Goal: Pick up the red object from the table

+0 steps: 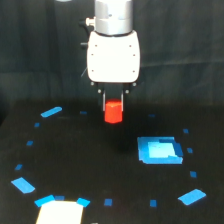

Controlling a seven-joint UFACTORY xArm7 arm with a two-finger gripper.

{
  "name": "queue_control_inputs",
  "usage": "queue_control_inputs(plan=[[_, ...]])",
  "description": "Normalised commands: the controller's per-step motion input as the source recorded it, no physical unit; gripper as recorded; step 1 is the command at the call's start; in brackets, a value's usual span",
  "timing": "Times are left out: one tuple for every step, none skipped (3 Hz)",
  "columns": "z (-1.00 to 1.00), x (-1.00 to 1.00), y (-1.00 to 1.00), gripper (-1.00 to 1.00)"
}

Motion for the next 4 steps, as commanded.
queue_control_inputs(plan=[[-1.00,-0.36,-0.61,-1.00],[-1.00,-0.46,-0.41,-0.96],[0.67,-0.26,-1.00,-0.88],[1.00,0.28,0.92,-0.65]])
